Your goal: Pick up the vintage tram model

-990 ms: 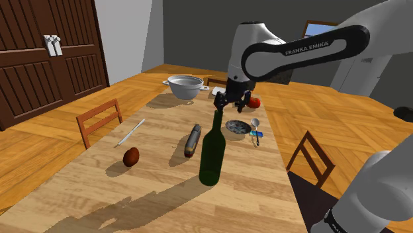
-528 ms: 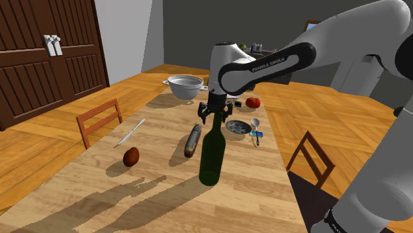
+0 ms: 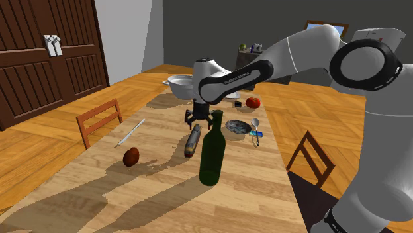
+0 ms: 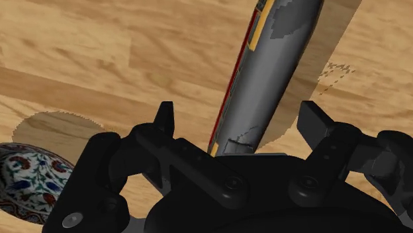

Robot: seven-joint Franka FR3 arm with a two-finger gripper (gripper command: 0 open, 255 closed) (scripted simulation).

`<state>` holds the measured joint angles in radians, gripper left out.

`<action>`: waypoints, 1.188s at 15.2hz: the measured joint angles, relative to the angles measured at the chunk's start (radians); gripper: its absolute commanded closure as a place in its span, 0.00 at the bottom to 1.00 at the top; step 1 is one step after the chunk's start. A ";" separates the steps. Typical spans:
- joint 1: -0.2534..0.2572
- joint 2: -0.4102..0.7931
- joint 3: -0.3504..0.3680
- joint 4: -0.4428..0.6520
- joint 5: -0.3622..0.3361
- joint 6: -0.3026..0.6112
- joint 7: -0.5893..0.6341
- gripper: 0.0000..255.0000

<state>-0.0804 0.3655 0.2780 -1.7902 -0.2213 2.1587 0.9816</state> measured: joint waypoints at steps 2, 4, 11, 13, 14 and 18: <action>0.013 0.082 -0.012 0.077 -0.008 -0.006 0.034 0.00; 0.025 0.153 -0.023 0.142 -0.013 -0.008 0.063 0.00; 0.035 0.233 -0.039 0.160 -0.031 0.048 0.086 0.00; 0.036 0.240 -0.040 0.155 -0.033 0.059 0.088 1.00; 0.036 0.241 -0.041 0.155 -0.034 0.062 0.089 1.00; 0.036 0.241 -0.040 0.155 -0.034 0.063 0.089 1.00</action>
<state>-0.0446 0.6068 0.2375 -1.6352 -0.2553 2.2219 1.0703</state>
